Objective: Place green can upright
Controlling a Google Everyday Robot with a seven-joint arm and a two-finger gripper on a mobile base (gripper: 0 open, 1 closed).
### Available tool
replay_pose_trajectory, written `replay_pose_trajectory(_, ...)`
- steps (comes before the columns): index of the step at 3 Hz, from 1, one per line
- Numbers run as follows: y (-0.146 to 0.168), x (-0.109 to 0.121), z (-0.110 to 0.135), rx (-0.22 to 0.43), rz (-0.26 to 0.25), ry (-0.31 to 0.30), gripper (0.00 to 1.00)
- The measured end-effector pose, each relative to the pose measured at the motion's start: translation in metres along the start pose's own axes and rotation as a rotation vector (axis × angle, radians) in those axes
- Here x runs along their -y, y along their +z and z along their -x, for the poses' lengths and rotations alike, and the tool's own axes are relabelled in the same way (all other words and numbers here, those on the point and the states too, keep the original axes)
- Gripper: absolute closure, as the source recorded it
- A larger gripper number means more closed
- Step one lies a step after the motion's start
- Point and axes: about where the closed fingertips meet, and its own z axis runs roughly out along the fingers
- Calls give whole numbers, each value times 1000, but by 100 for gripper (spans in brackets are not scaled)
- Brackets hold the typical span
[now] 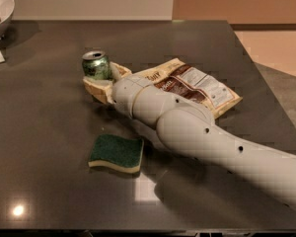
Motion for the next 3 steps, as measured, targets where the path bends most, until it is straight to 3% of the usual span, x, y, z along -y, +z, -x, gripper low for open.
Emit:
replay_pose_trajectory(2, -7, 4, -14, 21, 9, 14, 100)
replay_pose_trajectory(3, -9, 7, -20, 23, -1, 31, 84)
